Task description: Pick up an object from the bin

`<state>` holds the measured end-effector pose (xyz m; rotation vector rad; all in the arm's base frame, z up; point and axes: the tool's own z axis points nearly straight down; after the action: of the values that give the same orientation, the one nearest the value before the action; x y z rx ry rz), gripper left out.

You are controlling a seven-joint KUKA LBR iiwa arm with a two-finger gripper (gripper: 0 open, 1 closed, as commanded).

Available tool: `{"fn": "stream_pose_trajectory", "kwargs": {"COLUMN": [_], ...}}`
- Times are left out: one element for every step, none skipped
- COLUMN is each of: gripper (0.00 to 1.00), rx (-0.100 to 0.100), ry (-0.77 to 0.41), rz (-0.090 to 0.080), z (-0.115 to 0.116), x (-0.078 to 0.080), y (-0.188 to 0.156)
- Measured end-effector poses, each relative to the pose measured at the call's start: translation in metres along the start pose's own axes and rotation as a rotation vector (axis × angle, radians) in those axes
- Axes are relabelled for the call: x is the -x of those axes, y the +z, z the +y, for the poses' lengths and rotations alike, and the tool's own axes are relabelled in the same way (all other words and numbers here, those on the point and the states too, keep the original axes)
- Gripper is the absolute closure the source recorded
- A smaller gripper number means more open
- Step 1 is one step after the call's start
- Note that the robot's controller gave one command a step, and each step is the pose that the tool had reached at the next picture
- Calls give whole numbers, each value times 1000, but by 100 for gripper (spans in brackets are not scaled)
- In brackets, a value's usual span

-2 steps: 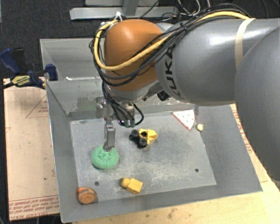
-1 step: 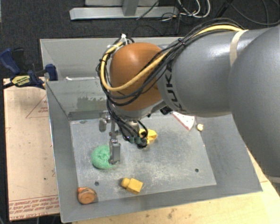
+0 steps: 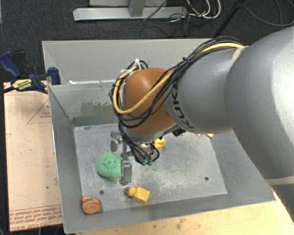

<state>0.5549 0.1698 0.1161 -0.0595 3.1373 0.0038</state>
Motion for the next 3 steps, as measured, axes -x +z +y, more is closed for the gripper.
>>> {"fn": "stream_pose_trajectory", "kwargs": {"gripper": [0, 0, 0], "rx": [-3, 0, 0], "ry": [-73, -165, -152], "rz": [7, 2, 2], "z": [-4, -6, -2], "x": [0, -8, -6], "y": [31, 40, 45]}}
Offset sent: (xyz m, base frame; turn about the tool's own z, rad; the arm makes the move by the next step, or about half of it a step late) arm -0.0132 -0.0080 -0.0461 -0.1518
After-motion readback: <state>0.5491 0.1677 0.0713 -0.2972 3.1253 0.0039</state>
